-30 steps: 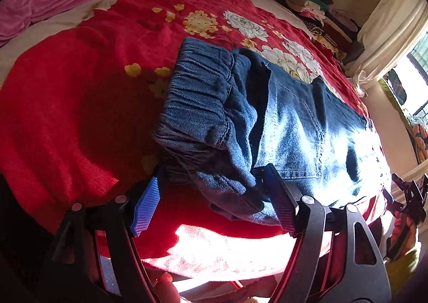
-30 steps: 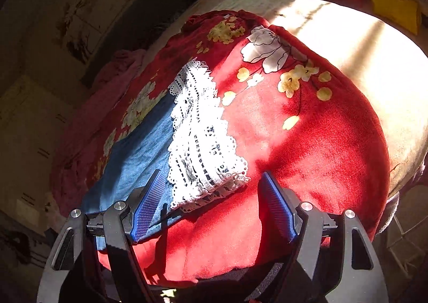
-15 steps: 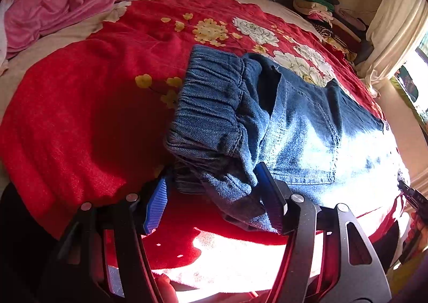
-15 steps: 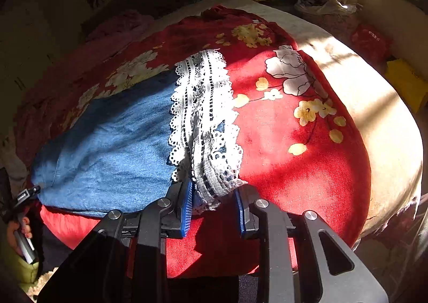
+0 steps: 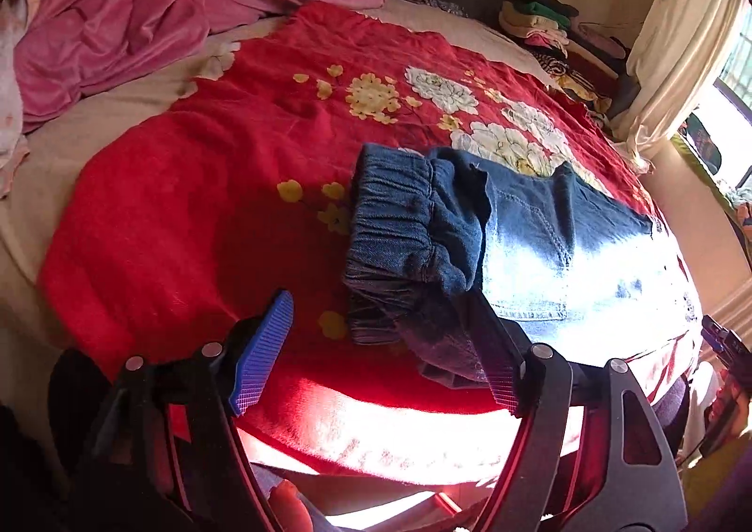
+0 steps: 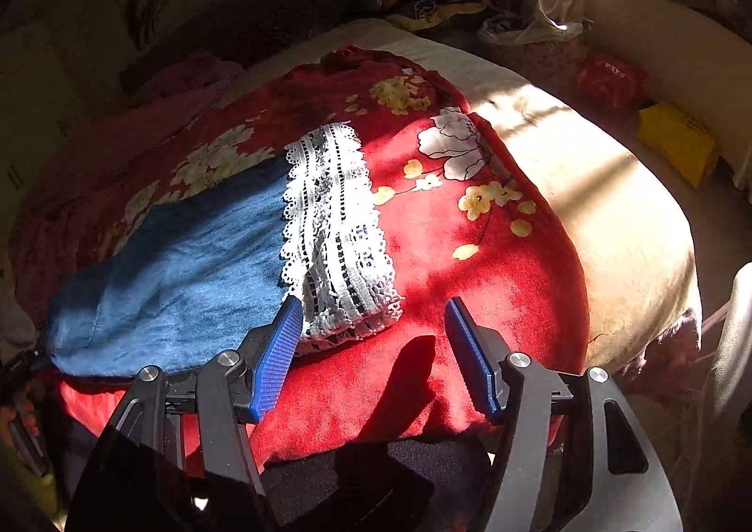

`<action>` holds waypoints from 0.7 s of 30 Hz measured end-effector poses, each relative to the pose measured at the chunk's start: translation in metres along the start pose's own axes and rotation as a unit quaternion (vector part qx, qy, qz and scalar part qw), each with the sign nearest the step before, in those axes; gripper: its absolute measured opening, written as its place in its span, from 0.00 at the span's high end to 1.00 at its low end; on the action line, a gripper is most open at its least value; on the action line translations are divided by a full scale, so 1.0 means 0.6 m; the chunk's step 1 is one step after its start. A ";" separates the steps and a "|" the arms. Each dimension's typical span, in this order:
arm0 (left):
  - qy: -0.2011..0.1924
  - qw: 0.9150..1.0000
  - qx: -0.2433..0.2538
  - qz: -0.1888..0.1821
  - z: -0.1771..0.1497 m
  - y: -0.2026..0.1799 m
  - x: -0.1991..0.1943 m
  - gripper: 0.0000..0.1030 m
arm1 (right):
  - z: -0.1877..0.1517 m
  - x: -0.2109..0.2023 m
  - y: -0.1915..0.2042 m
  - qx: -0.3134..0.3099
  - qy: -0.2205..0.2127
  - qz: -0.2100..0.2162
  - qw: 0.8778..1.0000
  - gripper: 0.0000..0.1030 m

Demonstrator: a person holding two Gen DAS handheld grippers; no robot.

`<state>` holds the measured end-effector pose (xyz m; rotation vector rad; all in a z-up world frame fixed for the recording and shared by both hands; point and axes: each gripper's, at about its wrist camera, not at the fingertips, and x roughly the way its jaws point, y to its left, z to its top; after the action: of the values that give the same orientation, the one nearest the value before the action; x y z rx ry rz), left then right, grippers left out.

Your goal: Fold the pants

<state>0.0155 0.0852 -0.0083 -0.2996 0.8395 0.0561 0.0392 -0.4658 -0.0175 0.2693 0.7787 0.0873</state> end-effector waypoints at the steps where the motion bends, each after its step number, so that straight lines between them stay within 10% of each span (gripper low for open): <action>1: -0.014 1.000 0.005 0.010 0.005 -0.002 -0.016 0.35 | 0.000 -0.010 0.006 -0.009 -0.009 -0.001 1.000 0.40; 7: -0.055 0.997 0.048 0.007 0.024 -0.051 -0.052 0.35 | 0.008 -0.008 0.096 -0.071 -0.016 0.042 0.996 0.33; 16: 0.024 0.987 0.134 -0.083 0.024 -0.209 0.078 0.35 | 0.022 0.125 0.301 -0.228 0.048 0.099 0.967 0.33; 21: 0.048 0.979 0.196 -0.021 0.008 -0.249 0.162 0.35 | 0.023 0.209 0.300 -0.244 0.113 0.044 0.962 0.33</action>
<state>0.1089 -0.0631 -0.0414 0.0524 0.9198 -0.1646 0.1417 -0.2735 -0.0446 -0.1797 0.9435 0.3943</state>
